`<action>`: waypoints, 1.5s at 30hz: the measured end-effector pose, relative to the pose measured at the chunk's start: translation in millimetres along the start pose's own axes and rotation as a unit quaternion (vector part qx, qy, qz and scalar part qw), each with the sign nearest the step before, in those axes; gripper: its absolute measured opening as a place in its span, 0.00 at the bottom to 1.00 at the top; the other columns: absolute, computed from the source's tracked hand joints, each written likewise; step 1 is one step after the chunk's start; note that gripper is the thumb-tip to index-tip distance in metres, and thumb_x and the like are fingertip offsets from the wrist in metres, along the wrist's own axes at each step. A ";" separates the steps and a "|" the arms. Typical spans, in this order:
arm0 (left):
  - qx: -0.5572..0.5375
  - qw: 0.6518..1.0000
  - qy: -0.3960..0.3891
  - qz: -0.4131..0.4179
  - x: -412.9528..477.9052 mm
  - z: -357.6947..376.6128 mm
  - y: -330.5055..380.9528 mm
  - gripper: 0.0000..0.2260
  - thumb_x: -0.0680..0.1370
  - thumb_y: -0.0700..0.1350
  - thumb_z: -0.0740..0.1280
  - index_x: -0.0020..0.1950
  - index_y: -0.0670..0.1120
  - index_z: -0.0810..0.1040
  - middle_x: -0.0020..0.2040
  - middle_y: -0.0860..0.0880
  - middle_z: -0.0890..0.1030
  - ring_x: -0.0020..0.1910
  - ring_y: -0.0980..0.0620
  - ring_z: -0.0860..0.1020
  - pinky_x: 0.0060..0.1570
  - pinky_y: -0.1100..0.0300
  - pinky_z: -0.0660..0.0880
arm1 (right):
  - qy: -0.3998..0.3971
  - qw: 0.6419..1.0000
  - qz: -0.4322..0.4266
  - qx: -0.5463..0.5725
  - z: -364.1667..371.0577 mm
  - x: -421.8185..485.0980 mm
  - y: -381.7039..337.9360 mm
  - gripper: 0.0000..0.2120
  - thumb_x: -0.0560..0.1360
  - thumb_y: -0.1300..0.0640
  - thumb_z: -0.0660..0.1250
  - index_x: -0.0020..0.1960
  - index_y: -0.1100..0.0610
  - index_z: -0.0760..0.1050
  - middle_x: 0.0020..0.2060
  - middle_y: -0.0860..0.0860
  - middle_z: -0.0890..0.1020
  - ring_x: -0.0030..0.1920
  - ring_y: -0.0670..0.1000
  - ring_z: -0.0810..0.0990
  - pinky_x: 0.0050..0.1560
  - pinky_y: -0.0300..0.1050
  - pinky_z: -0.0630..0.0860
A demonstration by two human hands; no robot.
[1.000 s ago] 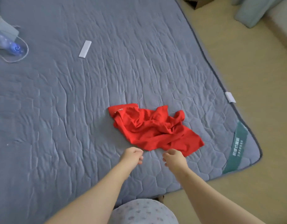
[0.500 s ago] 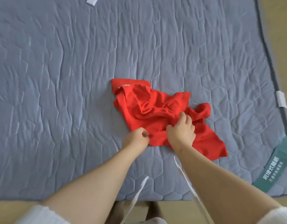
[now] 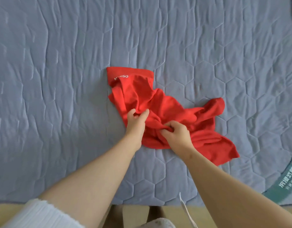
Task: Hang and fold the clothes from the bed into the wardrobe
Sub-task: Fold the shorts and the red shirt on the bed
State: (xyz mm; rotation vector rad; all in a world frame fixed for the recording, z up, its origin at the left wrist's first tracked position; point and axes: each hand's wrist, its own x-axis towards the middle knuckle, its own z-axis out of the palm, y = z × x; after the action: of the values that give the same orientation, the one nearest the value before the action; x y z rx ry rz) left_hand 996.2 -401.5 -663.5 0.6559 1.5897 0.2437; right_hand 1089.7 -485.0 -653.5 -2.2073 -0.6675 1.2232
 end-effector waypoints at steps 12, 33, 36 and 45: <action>-0.110 0.989 -0.083 -0.051 -35.4 -50.2 41.5 0.13 0.79 0.42 0.57 0.47 0.44 0.82 0.36 0.46 0.84 0.34 0.49 0.82 0.37 0.59 0.80 | 0.185 0.964 0.161 0.103 0.0 -7.3 -40.4 0.06 0.76 0.54 0.60 0.43 0.55 0.71 0.39 0.50 0.76 0.44 0.51 0.72 0.44 0.42 0.64; 0.119 0.941 -0.215 0.232 -275.1 -149.3 218.1 0.07 0.75 0.41 0.64 0.40 0.47 0.81 0.35 0.49 0.80 0.33 0.56 0.77 0.33 0.68 0.72 | -0.005 0.937 -0.033 0.346 -115.6 -170.5 -300.6 0.07 0.76 0.61 0.60 0.40 0.56 0.74 0.35 0.54 0.76 0.35 0.50 0.75 0.37 0.40 0.71; 0.172 0.917 -0.137 0.332 -305.9 -157.1 242.0 0.07 0.75 0.41 0.65 0.44 0.53 0.79 0.37 0.52 0.78 0.37 0.57 0.76 0.40 0.64 0.70 | -0.004 0.945 -0.101 0.312 -131.5 -202.4 -330.1 0.10 0.76 0.63 0.60 0.36 0.55 0.69 0.27 0.50 0.69 0.24 0.45 0.68 0.24 0.36 0.65; 0.242 0.811 -0.050 0.531 -372.3 -155.7 261.1 0.18 0.71 0.40 0.71 0.58 0.49 0.73 0.49 0.51 0.78 0.49 0.51 0.78 0.53 0.56 0.75 | -0.090 0.929 -0.226 0.278 -162.5 -282.5 -385.4 0.14 0.74 0.67 0.62 0.33 0.54 0.68 0.32 0.52 0.74 0.31 0.49 0.73 0.35 0.41 0.67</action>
State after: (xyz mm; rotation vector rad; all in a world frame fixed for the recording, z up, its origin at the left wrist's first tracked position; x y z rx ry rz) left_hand 914.8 -356.6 -191.9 1.9097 1.0131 0.6146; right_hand 1034.4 -413.8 -156.9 -1.3936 -0.7361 1.1892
